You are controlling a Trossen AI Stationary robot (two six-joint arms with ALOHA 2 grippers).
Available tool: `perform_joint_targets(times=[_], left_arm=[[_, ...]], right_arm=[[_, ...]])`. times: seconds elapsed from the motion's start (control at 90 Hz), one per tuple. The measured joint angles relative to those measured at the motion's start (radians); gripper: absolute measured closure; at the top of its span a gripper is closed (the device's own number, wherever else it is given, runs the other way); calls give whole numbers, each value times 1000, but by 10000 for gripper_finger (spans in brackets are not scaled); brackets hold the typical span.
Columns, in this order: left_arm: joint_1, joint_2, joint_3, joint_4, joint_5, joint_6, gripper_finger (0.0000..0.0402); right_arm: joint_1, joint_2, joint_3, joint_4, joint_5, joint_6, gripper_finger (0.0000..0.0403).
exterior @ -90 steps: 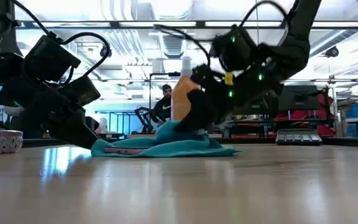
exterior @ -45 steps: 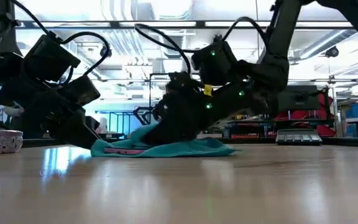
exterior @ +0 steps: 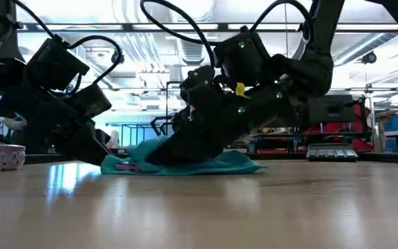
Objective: Apply microfiber cloth
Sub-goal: Wipe the front of the pink cellphone using microfiber cloth
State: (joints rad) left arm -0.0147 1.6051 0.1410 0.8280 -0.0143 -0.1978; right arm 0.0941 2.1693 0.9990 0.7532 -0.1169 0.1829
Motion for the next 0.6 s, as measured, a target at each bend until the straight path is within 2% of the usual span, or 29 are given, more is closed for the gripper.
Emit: perform_joint_targets(times=[0.211, 0.411, 0.6], left_arm=[[0, 0, 1, 1, 0, 5, 342], [0, 0, 1, 1, -3, 5, 342], [1, 0, 1, 1, -10, 0, 342]], right_arm=[[6, 2, 3, -8, -2, -1, 403], [9, 2, 3, -10, 117, 3, 403], [7, -2, 0, 34, 148, -14, 403]])
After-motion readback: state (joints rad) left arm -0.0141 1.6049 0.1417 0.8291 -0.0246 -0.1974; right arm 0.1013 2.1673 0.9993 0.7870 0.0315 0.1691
